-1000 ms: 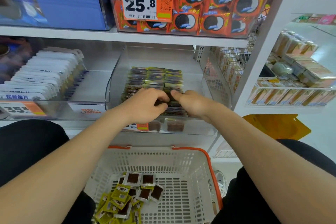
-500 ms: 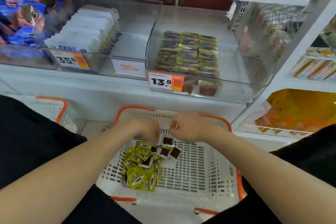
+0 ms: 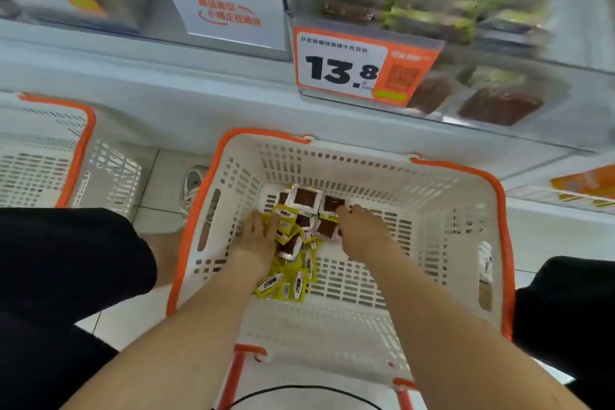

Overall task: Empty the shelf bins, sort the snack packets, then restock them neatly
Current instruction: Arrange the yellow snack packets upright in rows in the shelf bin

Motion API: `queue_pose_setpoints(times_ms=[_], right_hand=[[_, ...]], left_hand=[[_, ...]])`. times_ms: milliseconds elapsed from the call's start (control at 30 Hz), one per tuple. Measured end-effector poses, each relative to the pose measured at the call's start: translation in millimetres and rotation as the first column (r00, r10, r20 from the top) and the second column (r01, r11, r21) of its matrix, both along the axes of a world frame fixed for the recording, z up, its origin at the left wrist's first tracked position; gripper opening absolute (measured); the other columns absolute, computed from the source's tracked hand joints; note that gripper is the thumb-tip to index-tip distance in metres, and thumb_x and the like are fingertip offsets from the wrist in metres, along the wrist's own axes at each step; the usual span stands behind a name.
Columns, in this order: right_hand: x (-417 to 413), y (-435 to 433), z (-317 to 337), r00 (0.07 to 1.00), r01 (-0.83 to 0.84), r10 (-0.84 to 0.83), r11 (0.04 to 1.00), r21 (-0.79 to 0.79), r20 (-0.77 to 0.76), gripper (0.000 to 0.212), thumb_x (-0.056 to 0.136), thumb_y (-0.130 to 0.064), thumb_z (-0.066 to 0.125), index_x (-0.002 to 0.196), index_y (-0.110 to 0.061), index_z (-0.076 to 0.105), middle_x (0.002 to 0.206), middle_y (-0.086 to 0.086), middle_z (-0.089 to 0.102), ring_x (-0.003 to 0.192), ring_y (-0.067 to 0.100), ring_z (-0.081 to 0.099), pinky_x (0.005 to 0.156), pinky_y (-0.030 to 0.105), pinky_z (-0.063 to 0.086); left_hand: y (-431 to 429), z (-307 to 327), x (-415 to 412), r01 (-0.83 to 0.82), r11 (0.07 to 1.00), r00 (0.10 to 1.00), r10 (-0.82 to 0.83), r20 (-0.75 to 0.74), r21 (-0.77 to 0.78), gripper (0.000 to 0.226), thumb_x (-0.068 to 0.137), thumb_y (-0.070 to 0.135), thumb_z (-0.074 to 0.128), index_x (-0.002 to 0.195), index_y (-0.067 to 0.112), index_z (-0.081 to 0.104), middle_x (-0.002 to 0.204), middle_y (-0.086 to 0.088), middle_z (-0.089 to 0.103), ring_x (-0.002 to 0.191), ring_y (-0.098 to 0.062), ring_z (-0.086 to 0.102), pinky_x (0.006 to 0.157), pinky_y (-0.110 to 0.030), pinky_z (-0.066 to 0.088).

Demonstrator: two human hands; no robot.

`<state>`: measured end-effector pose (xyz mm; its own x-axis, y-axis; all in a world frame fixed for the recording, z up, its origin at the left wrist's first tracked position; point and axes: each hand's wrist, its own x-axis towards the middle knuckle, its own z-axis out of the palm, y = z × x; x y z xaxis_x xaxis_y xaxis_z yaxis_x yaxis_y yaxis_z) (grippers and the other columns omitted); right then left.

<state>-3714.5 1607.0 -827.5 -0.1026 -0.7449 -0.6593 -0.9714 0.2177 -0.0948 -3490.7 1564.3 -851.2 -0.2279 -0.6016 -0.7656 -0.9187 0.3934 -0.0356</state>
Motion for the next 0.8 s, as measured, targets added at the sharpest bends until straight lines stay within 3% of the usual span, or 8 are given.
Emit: queue_pose_setpoints(times_ms=[133, 233, 300, 400, 500, 567, 667, 800], right_hand=[[11, 19, -38, 0.994, 0.002, -0.004, 1.000, 0.015, 0.105, 0.102, 0.093, -0.009, 0.065, 0.163, -0.036, -0.005, 0.172, 0.013, -0.004, 0.152, 0.045, 0.023, 0.112, 0.056, 0.043], [15, 37, -58, 0.991, -0.052, 0.052, 0.999, 0.001, 0.124, 0.101, 0.099, -0.027, 0.061, 0.158, -0.048, -0.019, 0.169, 0.004, -0.031, 0.159, 0.039, -0.001, 0.121, 0.061, 0.029], [10, 45, -60, 0.991, -0.014, 0.016, 1.000, -0.014, 0.133, 0.100, 0.099, -0.021, 0.058, 0.158, -0.050, -0.017, 0.168, 0.000, -0.034, 0.159, 0.035, -0.009, 0.123, 0.062, 0.024], [-7, 53, -59, 0.985, 0.077, -0.065, 0.995, -0.071, 0.159, 0.092, 0.096, -0.013, 0.056, 0.162, -0.049, 0.004, 0.172, 0.001, -0.020, 0.159, 0.037, -0.002, 0.124, 0.060, 0.021], [-15, 55, -54, 0.983, 0.176, -0.157, 0.949, -0.260, 0.095, 0.055, 0.100, -0.026, 0.054, 0.153, -0.031, 0.042, 0.163, 0.016, 0.025, 0.146, 0.045, 0.027, 0.116, 0.059, 0.033], [-8, 48, -50, 0.961, 0.262, -0.222, 0.921, -0.288, 0.163, 0.054, 0.099, -0.032, 0.052, 0.151, -0.018, 0.046, 0.146, 0.015, 0.045, 0.134, 0.041, 0.043, 0.107, 0.052, 0.041], [13, 29, -48, 0.885, 0.389, -0.311, 0.903, -0.183, 0.347, 0.054, 0.103, -0.038, 0.053, 0.151, -0.016, 0.042, 0.143, 0.010, 0.052, 0.132, 0.032, 0.049, 0.097, 0.046, 0.049], [26, 21, -57, 0.787, 0.575, -0.495, 0.805, -0.147, 0.368, 0.027, 0.097, -0.024, 0.071, 0.122, -0.017, 0.062, 0.119, 0.004, 0.065, 0.114, 0.027, 0.060, 0.084, 0.039, 0.053]], left_hand=[[19, -27, -7, 0.045, 0.999, 0.999, -0.045, -0.001, -0.004, 0.114, 0.098, 0.005, 0.063, 0.153, 0.004, -0.037, 0.165, -0.036, -0.019, 0.154, -0.055, -0.001, 0.121, -0.053, 0.034], [27, -37, -19, 0.028, 1.000, 0.999, -0.028, -0.029, -0.005, 0.113, 0.093, -0.009, 0.058, 0.153, 0.004, -0.037, 0.161, -0.042, -0.019, 0.153, -0.059, 0.003, 0.118, -0.055, 0.038], [30, -39, -26, 0.071, 0.996, 0.996, -0.074, -0.056, -0.048, 0.115, 0.091, -0.009, 0.062, 0.154, 0.002, -0.034, 0.161, -0.045, -0.015, 0.152, -0.060, 0.008, 0.113, -0.053, 0.044], [31, -35, -35, 0.103, 0.994, 0.984, -0.106, -0.142, -0.025, 0.125, 0.083, -0.015, 0.067, 0.159, 0.009, -0.029, 0.165, -0.035, -0.019, 0.154, -0.054, 0.002, 0.109, -0.049, 0.049], [31, -33, -41, 0.122, 0.991, 0.953, -0.130, -0.275, -0.047, 0.127, 0.079, -0.010, 0.073, 0.165, 0.021, -0.014, 0.169, -0.023, -0.012, 0.155, -0.046, 0.006, 0.110, -0.049, 0.048], [31, -34, -40, 0.042, 0.997, 0.920, -0.065, -0.387, -0.065, 0.106, 0.088, 0.004, 0.069, 0.167, 0.031, 0.005, 0.169, -0.015, -0.003, 0.154, -0.040, 0.012, 0.111, -0.049, 0.046], [28, -39, -38, -0.076, 0.995, 0.847, 0.032, -0.531, -0.060, 0.065, 0.098, 0.020, 0.057, 0.159, 0.032, 0.036, 0.164, -0.010, 0.019, 0.148, -0.033, 0.024, 0.112, -0.049, 0.044], [24, -43, -47, -0.249, 0.966, 0.847, 0.182, -0.499, -0.070, 0.051, 0.100, 0.045, 0.059, 0.146, 0.024, 0.049, 0.141, -0.006, 0.045, 0.129, -0.030, 0.050, 0.094, -0.047, 0.055]])
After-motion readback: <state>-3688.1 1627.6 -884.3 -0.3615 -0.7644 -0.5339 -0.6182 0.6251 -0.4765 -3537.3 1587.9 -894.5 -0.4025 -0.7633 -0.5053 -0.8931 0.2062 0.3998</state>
